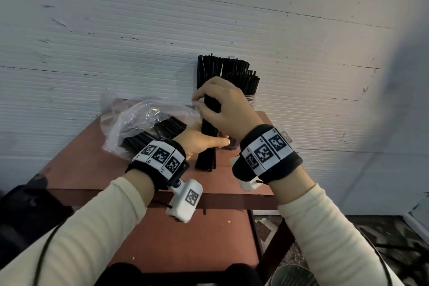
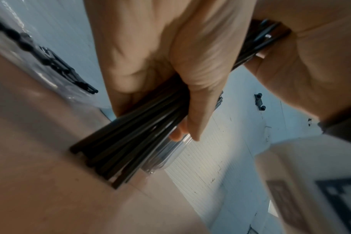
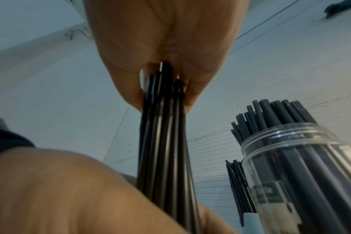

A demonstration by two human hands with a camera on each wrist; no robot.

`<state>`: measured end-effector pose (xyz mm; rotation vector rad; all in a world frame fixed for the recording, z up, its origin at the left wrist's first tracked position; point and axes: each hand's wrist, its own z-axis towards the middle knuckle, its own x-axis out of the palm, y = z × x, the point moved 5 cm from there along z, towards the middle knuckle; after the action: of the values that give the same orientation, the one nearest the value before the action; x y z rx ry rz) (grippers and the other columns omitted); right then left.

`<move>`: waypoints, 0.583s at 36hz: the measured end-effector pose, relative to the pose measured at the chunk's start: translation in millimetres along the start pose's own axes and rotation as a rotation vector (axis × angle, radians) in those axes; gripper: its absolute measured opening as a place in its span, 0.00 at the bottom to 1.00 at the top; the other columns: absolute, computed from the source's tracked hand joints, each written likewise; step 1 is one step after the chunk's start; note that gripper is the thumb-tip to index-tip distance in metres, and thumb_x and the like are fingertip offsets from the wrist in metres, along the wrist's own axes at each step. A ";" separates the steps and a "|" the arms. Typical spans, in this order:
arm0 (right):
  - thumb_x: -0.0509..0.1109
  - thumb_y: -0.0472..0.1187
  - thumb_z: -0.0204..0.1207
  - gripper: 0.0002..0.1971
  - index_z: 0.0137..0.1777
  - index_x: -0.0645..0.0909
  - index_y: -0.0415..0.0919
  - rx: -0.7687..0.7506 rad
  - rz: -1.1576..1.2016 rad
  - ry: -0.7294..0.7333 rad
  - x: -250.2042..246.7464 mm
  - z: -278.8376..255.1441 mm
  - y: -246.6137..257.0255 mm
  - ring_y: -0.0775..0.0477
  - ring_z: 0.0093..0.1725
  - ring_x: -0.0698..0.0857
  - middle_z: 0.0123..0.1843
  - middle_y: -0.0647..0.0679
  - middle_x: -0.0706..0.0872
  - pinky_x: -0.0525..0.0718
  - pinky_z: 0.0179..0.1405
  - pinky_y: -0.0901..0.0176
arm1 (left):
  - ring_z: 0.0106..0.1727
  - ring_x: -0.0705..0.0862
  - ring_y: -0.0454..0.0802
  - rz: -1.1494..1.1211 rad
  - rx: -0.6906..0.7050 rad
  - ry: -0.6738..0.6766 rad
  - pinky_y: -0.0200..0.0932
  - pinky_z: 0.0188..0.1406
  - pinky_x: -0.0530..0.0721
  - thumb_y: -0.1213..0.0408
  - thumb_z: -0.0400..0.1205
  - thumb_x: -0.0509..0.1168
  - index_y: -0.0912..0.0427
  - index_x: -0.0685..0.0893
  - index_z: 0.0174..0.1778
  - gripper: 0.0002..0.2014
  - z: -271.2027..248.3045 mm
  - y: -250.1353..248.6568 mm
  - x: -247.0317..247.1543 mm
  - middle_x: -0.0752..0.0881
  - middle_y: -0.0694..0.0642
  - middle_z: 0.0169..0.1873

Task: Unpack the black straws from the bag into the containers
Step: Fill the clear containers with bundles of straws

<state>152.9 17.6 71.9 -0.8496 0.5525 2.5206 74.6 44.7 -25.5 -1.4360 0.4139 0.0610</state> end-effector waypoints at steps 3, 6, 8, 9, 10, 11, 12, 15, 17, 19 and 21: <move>0.69 0.30 0.74 0.10 0.54 0.85 0.37 0.014 0.012 -0.015 0.4 -0.8 3.0 0.50 0.53 0.83 0.51 0.46 0.85 0.81 0.58 0.58 | 0.60 0.86 0.49 0.071 -0.088 0.042 0.53 0.71 0.78 0.60 0.73 0.79 0.52 0.89 0.47 0.10 0.2 11.7 1.1 0.90 0.53 0.54; 0.69 0.30 0.74 0.09 0.53 0.85 0.36 0.020 0.027 -0.029 -0.8 -1.2 3.0 0.51 0.53 0.83 0.51 0.47 0.85 0.80 0.58 0.61 | 0.57 0.87 0.51 0.166 -0.108 0.077 0.57 0.69 0.79 0.39 0.62 0.78 0.49 0.91 0.37 0.18 0.8 16.8 0.6 0.91 0.52 0.47; 0.71 0.33 0.75 0.10 0.56 0.84 0.36 0.011 0.030 -0.036 -2.0 -1.3 3.4 0.53 0.55 0.82 0.54 0.46 0.84 0.80 0.60 0.61 | 0.56 0.87 0.52 0.238 -0.137 0.059 0.58 0.67 0.80 0.27 0.57 0.70 0.48 0.90 0.32 0.27 3.7 23.3 -1.4 0.91 0.52 0.45; 0.73 0.35 0.75 0.14 0.60 0.82 0.36 0.011 0.036 -0.042 -3.3 -1.5 3.9 0.53 0.58 0.81 0.57 0.46 0.83 0.79 0.62 0.61 | 0.54 0.87 0.53 0.255 -0.135 0.043 0.59 0.66 0.80 0.25 0.57 0.67 0.49 0.89 0.31 0.29 3.4 23.3 -2.4 0.91 0.52 0.43; 0.74 0.37 0.74 0.20 0.65 0.79 0.36 0.028 0.050 -0.053 -5.0 -2.1 3.2 0.54 0.61 0.79 0.62 0.45 0.80 0.78 0.65 0.62 | 0.52 0.87 0.54 0.265 -0.125 0.027 0.59 0.65 0.81 0.25 0.58 0.66 0.50 0.89 0.31 0.30 2.4 21.9 -3.6 0.91 0.53 0.41; 0.76 0.39 0.73 0.26 0.70 0.75 0.36 0.060 0.075 -0.073 -7.9 -3.4 2.2 0.53 0.64 0.77 0.67 0.44 0.76 0.76 0.67 0.65 | 0.50 0.88 0.55 0.263 -0.100 0.010 0.60 0.64 0.81 0.26 0.61 0.66 0.52 0.88 0.32 0.30 0.6 18.0 -4.6 0.91 0.53 0.40; 0.78 0.42 0.71 0.33 0.74 0.70 0.36 0.100 0.104 -0.102 -11.6 -5.0 0.6 0.52 0.67 0.76 0.70 0.44 0.72 0.75 0.69 0.67 | 0.49 0.89 0.55 0.246 -0.070 -0.007 0.60 0.64 0.82 0.29 0.66 0.68 0.55 0.88 0.34 0.28 0.0 15.7 -5.9 0.91 0.54 0.38; 0.83 0.50 0.65 0.49 0.80 0.59 0.38 0.214 0.143 -0.160 -22.5 -10.8 -4.8 0.49 0.73 0.70 0.75 0.44 0.63 0.72 0.73 0.63 | 0.47 0.90 0.53 0.189 0.049 -0.019 0.59 0.64 0.82 0.41 0.77 0.70 0.55 0.85 0.34 0.19 -4.2 3.5 -9.7 0.89 0.52 0.34; 0.84 0.55 0.62 0.52 0.81 0.58 0.42 0.296 0.152 -0.124 -27.0 -14.2 -7.9 0.51 0.72 0.69 0.73 0.47 0.63 0.73 0.72 0.61 | 0.48 0.90 0.51 0.191 0.109 0.037 0.59 0.63 0.83 0.39 0.75 0.69 0.50 0.83 0.35 0.18 -8.8 -7.4 -8.5 0.88 0.50 0.34; 0.83 0.57 0.61 0.44 0.75 0.66 0.47 0.352 0.170 0.011 -27.2 -16.9 -10.3 0.52 0.70 0.69 0.68 0.49 0.67 0.74 0.72 0.55 | 0.47 0.90 0.50 0.230 0.162 0.103 0.55 0.60 0.85 0.44 0.78 0.68 0.49 0.81 0.35 0.14 -14.6 -21.0 -4.8 0.87 0.49 0.33; 0.83 0.53 0.63 0.33 0.64 0.77 0.39 0.339 0.234 0.180 -24.1 -19.2 -6.3 0.51 0.65 0.73 0.61 0.45 0.74 0.77 0.68 0.54 | 0.42 0.88 0.45 0.254 0.224 0.177 0.45 0.51 0.87 0.57 0.83 0.68 0.49 0.81 0.36 0.09 -22.3 -35.5 0.0 0.86 0.46 0.32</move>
<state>182.6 7.2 71.7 -0.9290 1.1603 2.4581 79.4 18.0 6.4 -1.1658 0.7255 0.0894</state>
